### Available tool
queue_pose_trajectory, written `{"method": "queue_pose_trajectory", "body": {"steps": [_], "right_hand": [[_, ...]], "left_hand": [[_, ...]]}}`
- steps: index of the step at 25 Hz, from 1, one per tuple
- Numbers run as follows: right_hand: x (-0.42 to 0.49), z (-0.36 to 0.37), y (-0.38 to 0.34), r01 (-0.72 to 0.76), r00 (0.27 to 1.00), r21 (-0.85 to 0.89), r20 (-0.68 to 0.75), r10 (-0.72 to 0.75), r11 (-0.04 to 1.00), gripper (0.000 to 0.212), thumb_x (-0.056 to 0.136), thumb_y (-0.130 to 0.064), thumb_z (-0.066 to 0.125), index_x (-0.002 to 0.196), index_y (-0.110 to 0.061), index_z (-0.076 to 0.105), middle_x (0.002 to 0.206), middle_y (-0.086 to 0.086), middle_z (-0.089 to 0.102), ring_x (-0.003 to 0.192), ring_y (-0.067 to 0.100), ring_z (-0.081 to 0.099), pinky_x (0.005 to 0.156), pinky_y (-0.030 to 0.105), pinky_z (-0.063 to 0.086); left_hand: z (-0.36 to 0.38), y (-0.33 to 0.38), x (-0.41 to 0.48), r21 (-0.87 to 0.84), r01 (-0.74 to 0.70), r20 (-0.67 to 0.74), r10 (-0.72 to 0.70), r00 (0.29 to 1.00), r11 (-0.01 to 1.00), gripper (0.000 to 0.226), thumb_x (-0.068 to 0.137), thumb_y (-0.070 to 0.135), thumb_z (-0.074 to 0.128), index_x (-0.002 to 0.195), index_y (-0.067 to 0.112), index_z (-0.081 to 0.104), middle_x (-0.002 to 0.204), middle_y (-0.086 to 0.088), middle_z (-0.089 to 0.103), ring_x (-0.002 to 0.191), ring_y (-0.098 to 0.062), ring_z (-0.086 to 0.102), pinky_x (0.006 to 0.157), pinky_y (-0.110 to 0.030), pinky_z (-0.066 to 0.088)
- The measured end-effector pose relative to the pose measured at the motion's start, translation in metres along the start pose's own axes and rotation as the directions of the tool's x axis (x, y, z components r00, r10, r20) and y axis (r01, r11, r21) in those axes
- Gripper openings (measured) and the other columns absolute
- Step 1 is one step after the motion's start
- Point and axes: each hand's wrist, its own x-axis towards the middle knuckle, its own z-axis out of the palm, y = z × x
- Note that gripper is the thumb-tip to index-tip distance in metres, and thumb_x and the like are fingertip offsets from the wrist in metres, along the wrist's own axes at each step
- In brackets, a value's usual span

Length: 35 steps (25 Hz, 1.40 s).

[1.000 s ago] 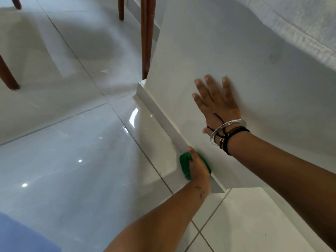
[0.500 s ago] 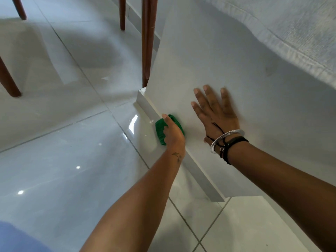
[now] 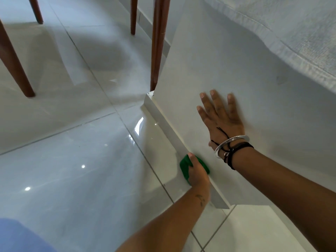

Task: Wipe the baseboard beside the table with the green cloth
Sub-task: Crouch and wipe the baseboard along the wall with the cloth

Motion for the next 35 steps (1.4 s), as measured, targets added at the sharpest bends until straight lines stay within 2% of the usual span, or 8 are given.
{"method": "queue_pose_trajectory", "body": {"steps": [5,8,11,19,22,26,32,35], "right_hand": [[0.006,-0.002,-0.005,-0.01,1.0,-0.023,-0.008,0.01,1.0,0.088,0.086,-0.034,0.051,0.15,-0.019,-0.006,0.157,0.014,-0.025,0.143,0.04,-0.024,0.097,0.065,-0.031],[0.009,-0.004,-0.001,-0.018,1.0,-0.023,-0.015,0.018,1.0,0.09,0.084,-0.035,0.053,0.151,-0.02,-0.004,0.158,0.014,-0.023,0.143,0.04,-0.022,0.096,0.065,-0.032],[0.008,-0.005,-0.002,-0.016,1.0,-0.017,0.007,0.017,1.0,0.089,0.083,-0.033,0.054,0.151,-0.021,-0.003,0.159,0.013,-0.021,0.144,0.039,-0.021,0.096,0.064,-0.032],[0.007,-0.002,-0.002,-0.001,1.0,0.032,0.003,0.001,0.999,0.084,0.086,-0.027,0.049,0.15,-0.019,-0.006,0.157,0.014,-0.027,0.142,0.038,-0.026,0.096,0.063,-0.033],[0.008,-0.002,-0.003,-0.004,1.0,0.022,-0.018,0.004,1.0,0.081,0.087,-0.023,0.045,0.151,-0.018,-0.006,0.156,0.015,-0.028,0.141,0.039,-0.027,0.093,0.063,-0.036],[0.012,-0.006,-0.004,0.0,1.0,0.021,-0.017,0.001,1.0,0.077,0.086,-0.017,0.039,0.15,-0.019,-0.003,0.157,0.014,-0.024,0.142,0.04,-0.025,0.089,0.064,-0.04],[0.011,-0.011,-0.007,-0.029,1.0,0.106,0.012,0.028,0.994,0.089,0.085,-0.05,0.05,0.151,-0.017,-0.001,0.157,0.016,-0.024,0.141,0.041,-0.026,0.093,0.067,-0.034],[0.012,-0.013,-0.007,-0.02,1.0,0.161,0.022,0.016,0.987,0.098,0.079,-0.063,0.052,0.151,-0.017,0.004,0.158,0.016,-0.021,0.142,0.041,-0.024,0.099,0.066,-0.027]], "left_hand": [[-0.001,-0.003,-0.006,-0.001,0.009,-0.003,-0.009,1.0,1.0,0.035,0.094,0.062,0.04,0.098,0.029,0.052,0.091,0.002,0.058,0.098,-0.024,0.057,0.103,-0.043,0.048],[0.004,0.006,-0.007,0.045,-0.012,-0.066,0.015,0.998,0.999,0.064,0.087,0.074,0.032,0.102,0.019,0.064,0.099,-0.004,0.064,0.105,-0.029,0.059,0.105,-0.047,0.046],[0.006,0.02,0.003,0.039,-0.049,-0.084,0.052,0.995,0.998,0.068,0.085,0.079,0.025,0.087,0.021,0.061,0.095,-0.003,0.063,0.102,-0.029,0.059,0.103,-0.044,0.047],[0.003,0.131,0.064,0.038,-0.239,-0.057,0.241,0.969,0.97,0.051,0.087,0.067,0.042,0.113,0.026,0.058,0.119,-0.004,0.062,0.108,-0.026,0.058,0.106,-0.043,0.046],[-0.001,0.108,0.066,0.166,-0.256,-0.061,0.269,0.961,0.952,0.068,0.088,0.063,0.044,0.135,0.015,0.055,0.13,-0.008,0.062,0.118,-0.029,0.058,0.108,-0.044,0.045],[-0.001,0.059,0.041,0.255,-0.245,-0.065,0.269,0.961,0.936,0.055,0.098,0.05,0.039,0.128,0.008,0.059,0.109,-0.006,0.06,0.112,-0.029,0.059,0.105,-0.037,0.045],[-0.008,-0.029,0.005,0.35,-0.153,0.009,0.16,0.987,0.924,0.046,0.09,0.028,0.059,0.132,0.01,0.053,0.12,-0.009,0.064,0.108,-0.027,0.062,0.1,-0.038,0.052],[-0.009,-0.027,0.013,0.426,-0.119,-0.043,0.151,0.988,0.897,0.042,0.092,0.013,0.051,0.135,0.011,0.053,0.124,-0.012,0.065,0.111,-0.03,0.063,0.1,-0.038,0.052]]}}
